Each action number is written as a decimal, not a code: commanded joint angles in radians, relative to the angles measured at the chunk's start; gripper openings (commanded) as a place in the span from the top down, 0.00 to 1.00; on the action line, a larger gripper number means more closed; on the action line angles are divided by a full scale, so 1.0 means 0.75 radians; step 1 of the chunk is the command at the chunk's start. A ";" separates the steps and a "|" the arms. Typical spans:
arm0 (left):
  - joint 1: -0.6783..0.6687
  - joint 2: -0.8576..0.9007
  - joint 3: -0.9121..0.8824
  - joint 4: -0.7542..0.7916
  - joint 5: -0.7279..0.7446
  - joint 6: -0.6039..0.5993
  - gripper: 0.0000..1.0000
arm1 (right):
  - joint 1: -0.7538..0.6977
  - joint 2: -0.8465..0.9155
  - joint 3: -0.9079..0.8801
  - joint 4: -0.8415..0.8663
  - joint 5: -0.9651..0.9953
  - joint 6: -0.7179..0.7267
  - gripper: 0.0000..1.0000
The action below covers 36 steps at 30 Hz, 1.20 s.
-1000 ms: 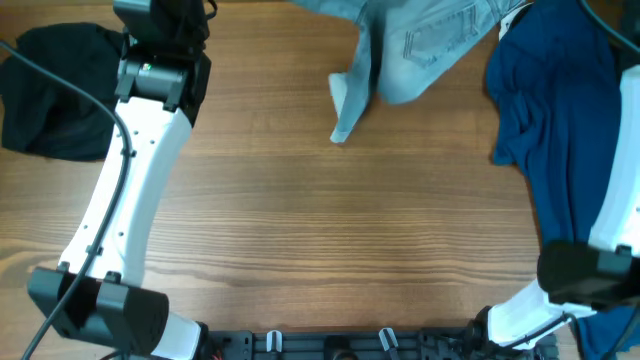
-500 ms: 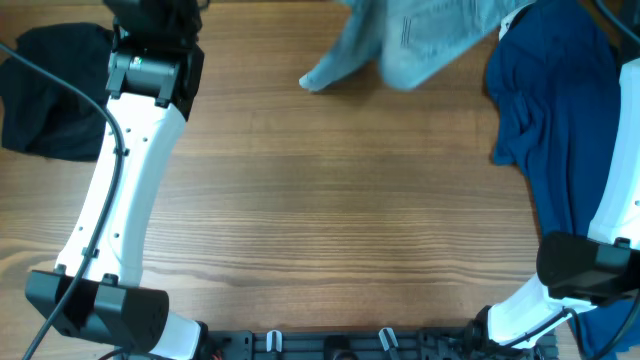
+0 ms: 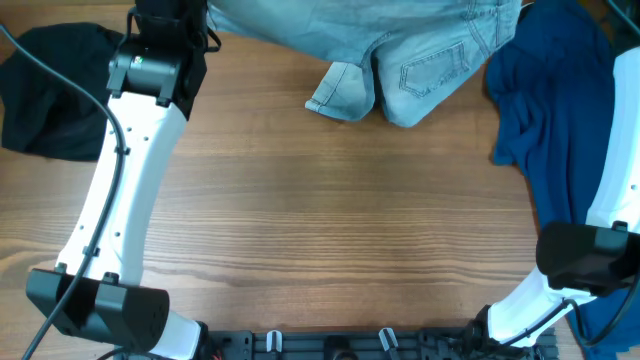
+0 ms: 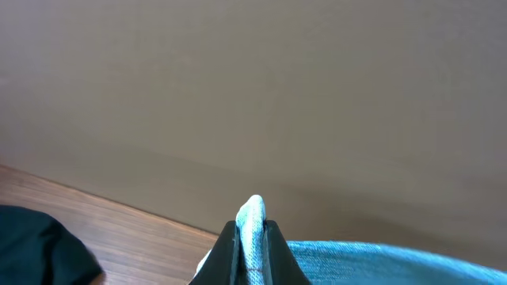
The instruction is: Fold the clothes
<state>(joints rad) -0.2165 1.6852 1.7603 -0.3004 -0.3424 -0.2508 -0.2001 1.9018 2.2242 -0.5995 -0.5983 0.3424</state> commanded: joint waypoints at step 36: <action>-0.221 -0.124 0.017 -1.116 0.611 -0.340 0.96 | -0.021 -0.028 0.030 -1.345 0.289 -0.212 0.96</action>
<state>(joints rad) -0.3790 1.6165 1.7607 -1.1339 0.0998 -0.4927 -0.2111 1.9018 2.2299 -1.6089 -0.3981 0.1955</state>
